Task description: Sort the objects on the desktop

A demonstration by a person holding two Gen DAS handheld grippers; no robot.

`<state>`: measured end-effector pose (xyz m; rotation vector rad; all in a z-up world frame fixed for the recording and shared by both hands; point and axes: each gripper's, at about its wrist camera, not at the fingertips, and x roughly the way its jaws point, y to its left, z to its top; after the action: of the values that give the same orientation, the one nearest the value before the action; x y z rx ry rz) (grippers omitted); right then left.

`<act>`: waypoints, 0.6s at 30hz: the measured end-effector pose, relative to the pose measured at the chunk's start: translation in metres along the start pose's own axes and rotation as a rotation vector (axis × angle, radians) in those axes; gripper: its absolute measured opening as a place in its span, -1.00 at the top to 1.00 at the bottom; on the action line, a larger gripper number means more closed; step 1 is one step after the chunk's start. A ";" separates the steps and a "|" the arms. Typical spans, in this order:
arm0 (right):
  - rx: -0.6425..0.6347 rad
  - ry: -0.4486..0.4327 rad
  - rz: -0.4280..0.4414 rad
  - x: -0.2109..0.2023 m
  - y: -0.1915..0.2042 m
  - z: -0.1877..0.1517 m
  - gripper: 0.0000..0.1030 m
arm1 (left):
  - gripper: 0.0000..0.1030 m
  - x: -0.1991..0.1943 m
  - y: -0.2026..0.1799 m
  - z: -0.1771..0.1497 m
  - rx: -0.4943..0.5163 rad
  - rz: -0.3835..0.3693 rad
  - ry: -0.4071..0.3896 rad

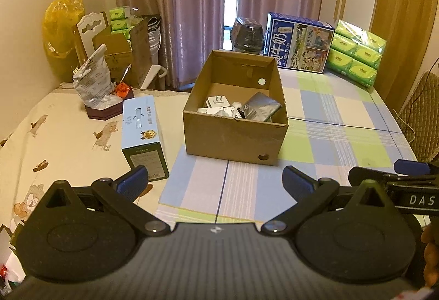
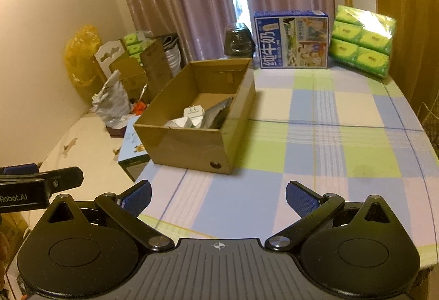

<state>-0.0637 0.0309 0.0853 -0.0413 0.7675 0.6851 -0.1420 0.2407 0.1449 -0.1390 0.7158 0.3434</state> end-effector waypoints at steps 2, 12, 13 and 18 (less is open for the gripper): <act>-0.004 0.001 -0.008 -0.001 -0.001 -0.002 -0.97 | -0.98 0.000 -0.001 -0.002 0.001 -0.002 -0.001; -0.008 0.006 -0.011 -0.001 -0.001 -0.009 -0.97 | -0.98 0.002 -0.005 -0.006 0.004 -0.009 -0.001; -0.009 0.006 -0.013 0.000 -0.001 -0.009 -0.97 | -0.98 0.002 -0.005 -0.006 0.004 -0.009 0.000; -0.009 0.011 -0.009 0.001 0.001 -0.011 -0.97 | -0.98 0.003 -0.005 -0.007 0.002 -0.010 0.001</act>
<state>-0.0702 0.0290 0.0767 -0.0569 0.7739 0.6804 -0.1426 0.2353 0.1373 -0.1411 0.7159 0.3333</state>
